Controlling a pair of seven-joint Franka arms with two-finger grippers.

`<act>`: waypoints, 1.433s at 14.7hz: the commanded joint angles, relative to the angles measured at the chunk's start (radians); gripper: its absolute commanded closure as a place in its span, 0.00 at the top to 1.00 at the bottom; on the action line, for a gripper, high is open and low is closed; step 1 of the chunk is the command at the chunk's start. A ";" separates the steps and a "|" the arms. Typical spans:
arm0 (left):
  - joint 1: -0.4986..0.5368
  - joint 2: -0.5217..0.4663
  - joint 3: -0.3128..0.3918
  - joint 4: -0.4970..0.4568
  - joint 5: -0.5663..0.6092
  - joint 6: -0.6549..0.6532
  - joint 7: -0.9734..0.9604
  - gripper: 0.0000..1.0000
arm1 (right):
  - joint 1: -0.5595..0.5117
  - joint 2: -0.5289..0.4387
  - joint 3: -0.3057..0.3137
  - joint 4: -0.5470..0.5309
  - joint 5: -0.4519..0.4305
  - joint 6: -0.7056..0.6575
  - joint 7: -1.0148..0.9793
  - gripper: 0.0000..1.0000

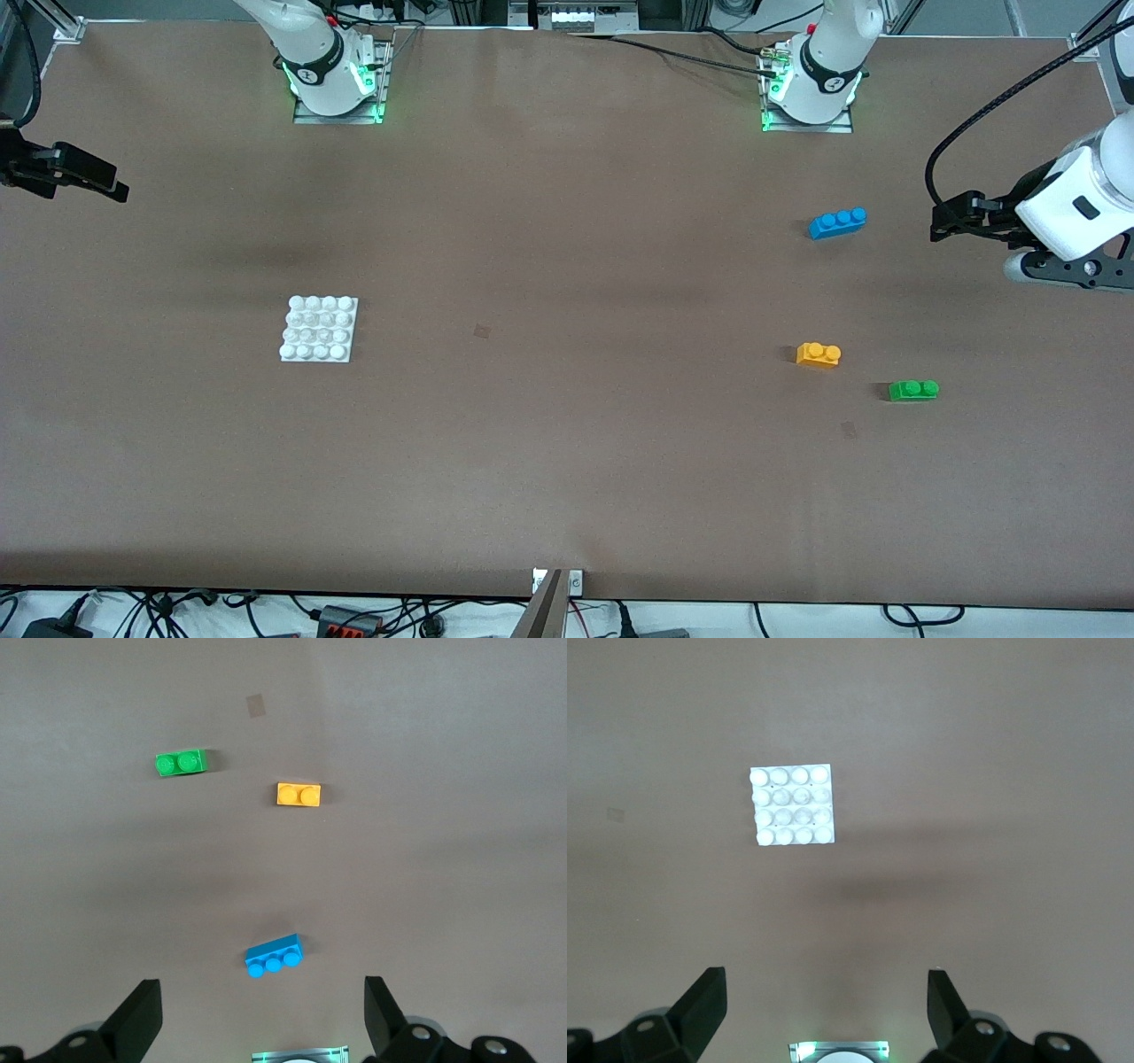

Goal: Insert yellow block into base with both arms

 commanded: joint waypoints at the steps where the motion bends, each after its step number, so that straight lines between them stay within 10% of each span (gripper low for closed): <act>1: 0.011 -0.014 -0.003 0.000 -0.019 -0.004 0.020 1.00 | -0.002 0.001 0.013 0.010 -0.020 -0.016 -0.006 1.00; 13: 0.013 -0.012 -0.001 0.000 -0.024 -0.009 0.020 1.00 | 0.062 0.178 0.021 0.024 -0.001 -0.004 -0.013 1.00; 21: 0.011 -0.014 -0.001 0.000 -0.035 -0.015 0.019 1.00 | 0.111 0.237 0.021 -0.363 -0.001 0.614 0.002 1.00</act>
